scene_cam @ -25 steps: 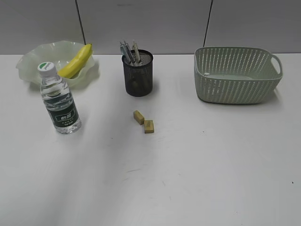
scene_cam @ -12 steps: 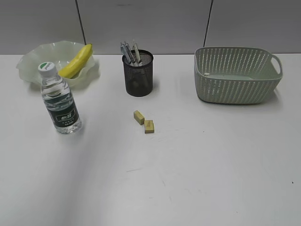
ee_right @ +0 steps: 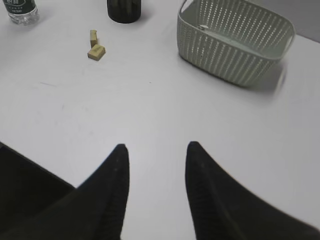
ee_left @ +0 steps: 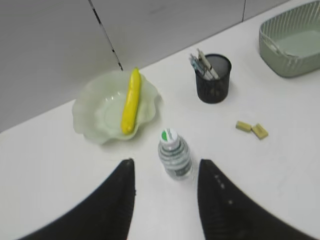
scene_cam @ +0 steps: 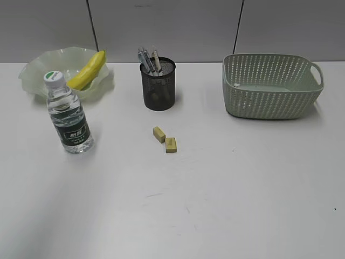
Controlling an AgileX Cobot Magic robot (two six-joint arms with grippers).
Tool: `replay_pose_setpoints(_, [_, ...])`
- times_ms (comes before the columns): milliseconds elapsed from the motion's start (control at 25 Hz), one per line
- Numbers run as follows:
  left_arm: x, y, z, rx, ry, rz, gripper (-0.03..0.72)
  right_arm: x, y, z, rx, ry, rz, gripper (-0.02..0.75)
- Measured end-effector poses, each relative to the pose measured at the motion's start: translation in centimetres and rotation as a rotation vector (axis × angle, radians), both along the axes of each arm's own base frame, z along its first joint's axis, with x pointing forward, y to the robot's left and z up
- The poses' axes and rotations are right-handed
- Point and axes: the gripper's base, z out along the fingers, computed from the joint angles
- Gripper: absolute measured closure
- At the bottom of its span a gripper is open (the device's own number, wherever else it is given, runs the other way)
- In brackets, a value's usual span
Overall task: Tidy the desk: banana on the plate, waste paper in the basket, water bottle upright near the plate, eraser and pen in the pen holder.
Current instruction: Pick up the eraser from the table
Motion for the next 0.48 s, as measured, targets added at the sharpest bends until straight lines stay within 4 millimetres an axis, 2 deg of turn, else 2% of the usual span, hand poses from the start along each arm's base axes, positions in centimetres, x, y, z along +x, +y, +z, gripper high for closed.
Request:
replay_pose_setpoints(80, [-2.3, 1.1, -1.7, -0.011, 0.016, 0.003, 0.373, 1.3, 0.9, 0.5, -0.046, 0.002, 0.029, 0.425])
replay_pose_setpoints(200, [-4.6, 2.2, -5.2, -0.016, 0.071, 0.01, 0.373, 3.8, 2.6, 1.2, -0.114, 0.037, 0.064, 0.426])
replay_pose_setpoints(320, [-6.3, 2.9, -9.2, -0.002, 0.136, 0.001, 0.374, 6.5, 4.4, 2.2, -0.153, 0.062, 0.087, 0.426])
replay_pose_setpoints(480, [-7.9, 3.2, -13.5, -0.045, 0.14, -0.027, 0.388, 10.7, 7.1, 3.3, -0.184, 0.113, 0.1, 0.426])
